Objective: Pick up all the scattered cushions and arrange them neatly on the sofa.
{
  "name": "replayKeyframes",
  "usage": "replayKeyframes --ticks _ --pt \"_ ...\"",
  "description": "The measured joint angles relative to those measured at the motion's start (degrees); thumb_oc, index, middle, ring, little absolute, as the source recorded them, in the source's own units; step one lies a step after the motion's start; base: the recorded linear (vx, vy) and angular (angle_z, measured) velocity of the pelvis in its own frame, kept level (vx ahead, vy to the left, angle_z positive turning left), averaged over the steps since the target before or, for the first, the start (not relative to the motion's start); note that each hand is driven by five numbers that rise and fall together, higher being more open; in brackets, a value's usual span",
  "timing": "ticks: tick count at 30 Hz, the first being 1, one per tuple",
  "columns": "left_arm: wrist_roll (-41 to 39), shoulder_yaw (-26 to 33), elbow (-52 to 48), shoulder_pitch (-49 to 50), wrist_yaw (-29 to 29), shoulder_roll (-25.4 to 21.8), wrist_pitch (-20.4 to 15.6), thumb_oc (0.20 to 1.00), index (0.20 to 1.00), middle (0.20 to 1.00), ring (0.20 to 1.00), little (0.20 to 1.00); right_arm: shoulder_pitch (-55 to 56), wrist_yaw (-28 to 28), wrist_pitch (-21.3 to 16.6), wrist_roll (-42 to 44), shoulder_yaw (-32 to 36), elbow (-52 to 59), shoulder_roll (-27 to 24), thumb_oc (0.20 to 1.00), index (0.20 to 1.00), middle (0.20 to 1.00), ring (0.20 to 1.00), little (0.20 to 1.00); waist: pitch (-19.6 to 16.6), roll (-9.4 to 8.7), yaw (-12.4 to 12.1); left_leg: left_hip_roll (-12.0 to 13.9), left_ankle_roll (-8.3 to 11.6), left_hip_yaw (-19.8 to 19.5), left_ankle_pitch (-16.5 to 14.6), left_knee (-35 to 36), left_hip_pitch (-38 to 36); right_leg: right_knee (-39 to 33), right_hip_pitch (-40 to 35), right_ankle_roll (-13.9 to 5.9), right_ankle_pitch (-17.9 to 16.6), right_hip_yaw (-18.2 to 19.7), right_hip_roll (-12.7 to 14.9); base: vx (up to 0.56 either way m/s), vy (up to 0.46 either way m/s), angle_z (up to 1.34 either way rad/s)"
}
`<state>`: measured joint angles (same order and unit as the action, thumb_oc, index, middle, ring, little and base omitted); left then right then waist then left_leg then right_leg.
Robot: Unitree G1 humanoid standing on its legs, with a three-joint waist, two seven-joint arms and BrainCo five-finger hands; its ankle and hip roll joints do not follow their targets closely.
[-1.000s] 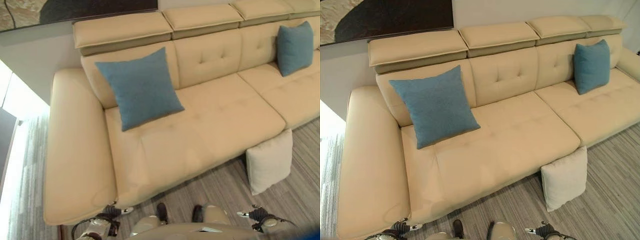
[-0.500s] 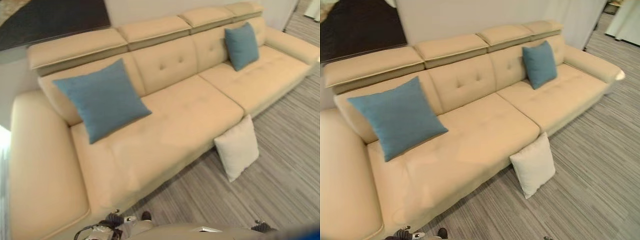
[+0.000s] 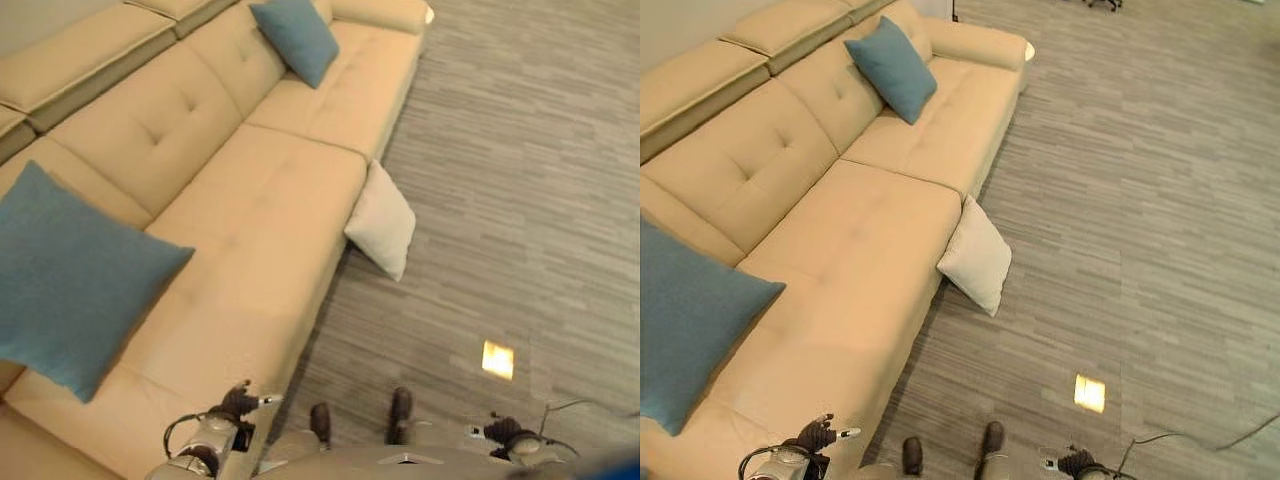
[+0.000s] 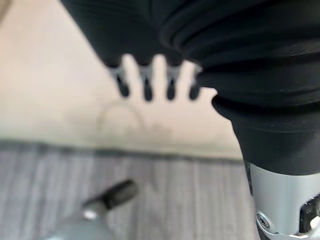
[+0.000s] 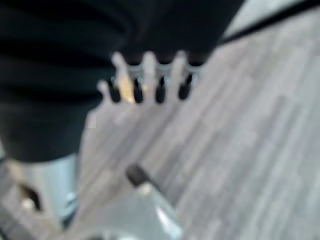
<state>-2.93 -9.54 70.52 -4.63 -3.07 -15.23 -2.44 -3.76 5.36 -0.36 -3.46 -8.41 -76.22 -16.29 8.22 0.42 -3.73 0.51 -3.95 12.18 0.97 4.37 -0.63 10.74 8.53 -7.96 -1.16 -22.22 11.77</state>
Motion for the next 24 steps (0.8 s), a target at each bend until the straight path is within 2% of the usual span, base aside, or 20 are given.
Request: replayKeyframes --ticks 1,3,4,5,6,7,8,10,11,12,13,14,15,16,17,20,21,22,23,24 --pt "-0.17 0.66 0.03 0.75 0.00 -0.28 0.02 1.000 1.000 1.000 1.000 1.000 0.52 0.00 -0.03 0.01 0.21 0.06 -0.01 1.000 1.000 1.000 1.000 1.000 -0.04 -0.05 -0.10 0.40 0.10 1.33 0.63 0.35 -0.38 3.24 -0.55 0.10 1.48 1.49 0.30 -0.07 -0.053 -0.24" --pt "-0.30 0.65 0.14 1.84 0.02 -1.53 0.06 1.000 1.000 1.000 1.000 1.000 0.76 0.05 -0.08 0.01 0.35 0.47 -0.05 1.000 1.000 1.000 1.000 1.000 -0.45 -1.11 -2.14 0.85 0.69 3.24 0.51 0.51 -0.31 5.73 -1.70 0.30 4.90 0.89 0.34 -0.07 -0.170 -0.60" --pt "-0.50 0.70 0.50 3.12 0.00 -1.87 0.25 1.000 1.000 1.000 1.000 1.000 0.40 0.13 -0.07 0.01 0.45 0.63 -0.15 1.000 1.000 1.000 1.000 1.000 -0.46 -1.62 -2.29 2.19 1.61 6.26 1.99 0.73 -0.42 4.94 -3.99 2.48 8.50 -3.31 0.61 -0.03 -0.212 -0.69" --pt "-0.61 0.60 0.45 3.52 0.03 -2.02 0.29 1.000 1.000 1.000 1.000 1.000 0.13 0.11 -0.13 0.01 0.43 0.62 -0.02 1.000 1.000 1.000 1.000 1.000 -0.93 -1.48 -3.37 3.07 1.98 6.49 1.64 0.40 -0.31 4.20 -4.15 2.32 9.01 -5.46 0.50 0.04 -0.203 -0.74" --pt "-0.78 0.81 0.29 4.08 0.05 -2.33 0.30 1.000 1.000 1.000 1.000 1.000 0.08 0.05 -0.21 0.02 0.39 0.98 0.31 1.000 1.000 1.000 1.000 1.000 -1.56 -2.85 -3.77 2.90 3.17 6.99 0.84 -0.03 -0.30 0.38 -5.15 1.94 8.37 -4.64 -0.12 0.04 -0.150 -0.92" --pt "-0.89 0.90 0.52 5.68 0.13 -1.50 0.61 1.000 1.000 1.000 1.000 1.000 0.27 0.19 -0.16 0.12 0.72 1.03 -0.33 1.000 1.000 1.000 1.000 1.000 -2.84 -2.14 -3.62 4.76 5.39 4.34 0.42 -1.39 -0.36 -5.94 -7.66 3.74 6.22 -2.84 -4.09 0.07 -0.296 -0.66" --pt "-0.90 0.58 0.39 5.59 0.12 -0.29 0.55 1.000 1.000 1.000 1.000 1.000 1.55 0.51 -0.09 0.64 0.96 1.30 -1.39 1.000 1.000 1.000 1.000 1.000 -3.61 -1.76 -3.25 6.36 5.75 2.26 0.36 -3.71 0.62 -6.92 -8.95 5.08 6.02 -2.76 -6.13 0.05 -0.384 -0.29" --pt "-0.91 0.59 0.62 4.61 0.11 0.43 0.53 1.000 1.000 1.000 1.000 1.000 3.55 0.48 -0.22 1.85 1.28 1.66 -2.21 1.000 1.000 1.000 1.000 1.000 -4.17 -1.80 -1.77 7.68 6.70 -1.24 1.22 -9.69 3.96 -7.99 -8.91 6.33 6.52 -2.48 -7.60 0.03 -0.383 0.07" --pt "-0.98 0.53 0.72 3.12 0.10 0.65 0.55 1.000 1.000 1.000 1.000 1.000 3.25 0.85 -0.31 2.80 2.49 1.93 -2.12 1.000 1.000 1.000 1.000 1.000 -3.48 -2.55 -1.47 8.27 8.52 -3.77 2.45 -17.77 8.79 -9.41 -9.28 8.21 6.89 -2.45 -7.64 0.07 -0.210 -0.05" --pt "-0.99 0.47 0.48 2.35 0.12 0.76 0.51 1.000 1.000 1.000 1.000 1.000 3.50 1.13 -0.20 3.00 2.38 1.68 -1.90 1.000 1.000 1.000 1.000 1.000 -2.82 -3.38 -2.13 8.16 8.76 -5.90 3.64 -22.57 11.39 -11.40 -10.56 10.31 5.43 -2.22 -8.11 0.13 -0.126 -0.13" --pt "-1.00 0.38 0.06 2.03 0.17 1.01 0.32 1.000 1.000 1.000 1.000 1.000 3.32 1.37 0.02 3.54 1.24 1.13 -1.98 1.000 1.000 1.000 1.000 1.000 -2.33 -4.58 -2.51 5.33 11.46 -11.17 1.12 -20.32 12.61 -13.21 -11.28 10.57 4.45 -1.75 -7.98 0.16 -0.073 -0.23" --pt "-1.01 -0.07 0.03 2.09 0.19 1.35 0.28 1.000 1.000 1.000 1.000 1.000 2.55 1.55 -0.05 3.86 0.92 0.93 -2.57 1.000 1.000 1.000 1.000 1.000 -2.27 -4.21 -2.52 2.36 11.49 -13.94 1.09 -15.46 13.06 -14.40 -11.42 10.10 4.55 -1.57 -8.33 0.24 -0.079 -0.30" --pt "-0.99 -0.02 -0.01 2.11 0.17 1.39 0.30 1.000 1.000 1.000 1.000 1.000 1.72 1.65 -0.07 3.87 0.93 0.63 -3.00 1.000 1.000 1.000 1.000 1.000 -2.03 -3.54 -2.46 1.11 10.82 -14.44 1.59 -12.06 13.56 -15.75 -11.75 9.70 4.20 -1.13 -9.37 0.25 -0.053 -0.43" --pt "-0.96 0.03 0.40 2.19 0.06 1.18 0.42 1.000 1.000 1.000 1.000 1.000 0.16 1.71 -0.03 3.87 0.49 0.31 -2.88 1.000 1.000 1.000 1.000 1.000 -0.87 -2.09 -3.07 -1.06 10.13 -14.25 2.80 -7.91 13.83 -16.29 -12.64 10.20 4.81 0.21 -11.48 0.26 -0.029 -0.54" --pt "-0.93 -0.03 0.62 2.65 0.05 1.16 0.69 1.000 1.000 1.000 1.000 1.000 -0.67 1.63 -0.09 3.87 -0.18 0.03 -2.56 1.000 1.000 1.000 1.000 1.000 -0.57 -1.64 -3.54 -2.00 9.89 -14.27 3.66 -6.98 13.59 -16.25 -12.97 10.73 4.80 0.73 -12.44 0.24 0.031 -0.77" --pt "-0.89 0.07 0.57 4.11 0.12 1.32 1.07 1.000 1.000 1.000 1.000 1.000 -2.72 1.60 -0.44 3.85 -1.29 -0.14 -2.32 1.000 1.000 1.000 1.000 1.000 -1.03 -2.08 -3.22 -3.53 6.23 -14.24 5.98 -5.75 9.69 -15.91 -15.37 9.94 6.22 5.33 -13.87 0.36 0.181 -0.78" --pt "-0.88 0.04 0.61 3.98 0.11 1.75 1.16 1.000 1.000 1.000 1.000 1.000 -2.62 1.59 -0.61 3.70 -0.89 -1.37 -2.33 1.000 1.000 1.000 1.000 1.000 -1.22 -2.00 -2.91 -4.81 1.92 -14.26 5.46 -2.68 5.07 -13.34 -15.67 8.20 7.48 6.52 -13.17 0.24 0.184 -0.97" --pt "-0.88 -0.66 0.60 3.03 0.17 3.21 1.14 1.000 1.000 1.000 1.000 1.000 -3.04 1.58 -0.44 3.35 -0.80 -1.02 -3.65 1.000 1.000 1.000 1.000 1.000 -1.57 2.71 -2.45 -1.50 -0.71 -12.43 3.25 0.87 0.52 2.48 -9.30 4.93 9.68 5.42 -13.80 0.21 0.169 -0.86" --pt "-0.87 -1.82 0.27 1.61 0.15 2.48 0.88 1.000 1.000 1.000 1.000 1.000 -2.56 1.29 -0.45 3.19 -1.26 0.00 -3.49 1.000 1.000 1.000 1.000 1.000 -1.64 2.80 -2.03 -1.32 -1.37 -12.48 1.98 0.53 -0.88 20.46 -1.83 2.28 10.69 4.69 -10.47 0.20 0.123 -0.60" --pt "-0.91 -1.81 -0.28 -0.21 0.14 1.63 0.83 1.000 1.000 1.000 1.000 1.000 -1.90 1.36 -0.30 3.18 -1.51 0.05 -3.25 1.000 1.000 1.000 1.000 1.000 -1.61 2.02 -1.49 -2.96 -2.99 -13.05 -0.05 -0.22 -1.79 30.97 2.96 1.14 10.76 4.42 -6.50 0.22 0.090 -0.07"
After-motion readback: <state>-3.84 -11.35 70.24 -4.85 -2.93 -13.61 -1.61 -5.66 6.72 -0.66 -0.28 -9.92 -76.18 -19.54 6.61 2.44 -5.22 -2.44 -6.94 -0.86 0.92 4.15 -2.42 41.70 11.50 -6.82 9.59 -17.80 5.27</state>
